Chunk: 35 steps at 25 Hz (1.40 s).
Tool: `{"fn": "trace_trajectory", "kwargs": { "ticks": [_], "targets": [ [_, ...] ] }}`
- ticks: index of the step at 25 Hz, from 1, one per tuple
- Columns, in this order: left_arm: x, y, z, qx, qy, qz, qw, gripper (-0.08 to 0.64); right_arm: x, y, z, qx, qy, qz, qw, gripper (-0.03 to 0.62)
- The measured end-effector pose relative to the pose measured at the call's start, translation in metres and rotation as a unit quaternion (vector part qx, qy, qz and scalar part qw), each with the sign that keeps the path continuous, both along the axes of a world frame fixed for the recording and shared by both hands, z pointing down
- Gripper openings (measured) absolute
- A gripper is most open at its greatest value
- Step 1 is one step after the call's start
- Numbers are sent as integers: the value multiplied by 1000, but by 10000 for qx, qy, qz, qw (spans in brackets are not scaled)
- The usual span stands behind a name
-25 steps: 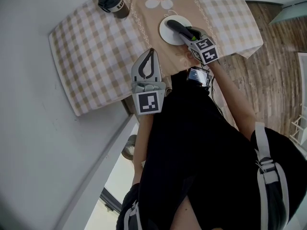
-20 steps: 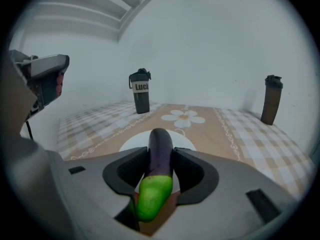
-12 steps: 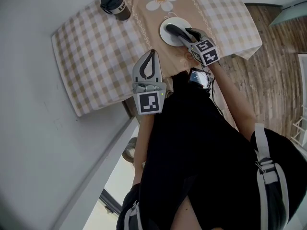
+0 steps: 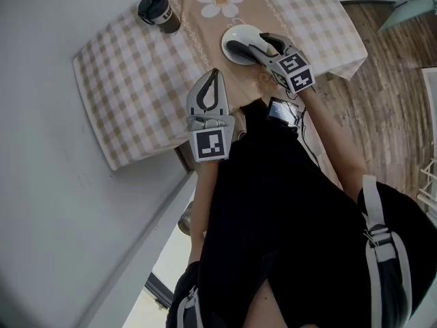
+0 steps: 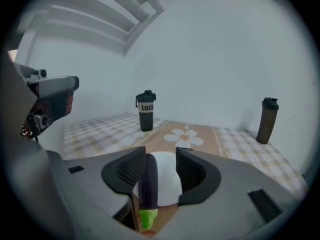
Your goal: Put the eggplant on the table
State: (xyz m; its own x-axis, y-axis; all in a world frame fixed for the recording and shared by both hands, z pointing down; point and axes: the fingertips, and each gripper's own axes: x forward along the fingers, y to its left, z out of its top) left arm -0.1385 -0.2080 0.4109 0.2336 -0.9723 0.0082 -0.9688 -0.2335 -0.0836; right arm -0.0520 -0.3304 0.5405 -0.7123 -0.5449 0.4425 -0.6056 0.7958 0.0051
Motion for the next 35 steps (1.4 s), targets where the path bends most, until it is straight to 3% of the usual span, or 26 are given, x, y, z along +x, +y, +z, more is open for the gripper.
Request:
{"fn": "trace_trajectory", "kwargs": {
  "ticks": [10,19,25,35],
  "targets": [
    [13,5,-11,149,-46,223,9996,-11,-6,20,-80,666,-453,-129,9967,198],
    [19,3,-40,506,-66,341,9981,-11,-5,49,-140,1078,-975,-211,9892,198],
    [22,12,-44,570,88,350,9977,-11,-10,80,-150,1222,-1190,-452,9843,198],
    [24,27,-38,561,132,383,9976,-11,-13,125,-133,1142,-1505,-283,9816,197]
  ]
}}
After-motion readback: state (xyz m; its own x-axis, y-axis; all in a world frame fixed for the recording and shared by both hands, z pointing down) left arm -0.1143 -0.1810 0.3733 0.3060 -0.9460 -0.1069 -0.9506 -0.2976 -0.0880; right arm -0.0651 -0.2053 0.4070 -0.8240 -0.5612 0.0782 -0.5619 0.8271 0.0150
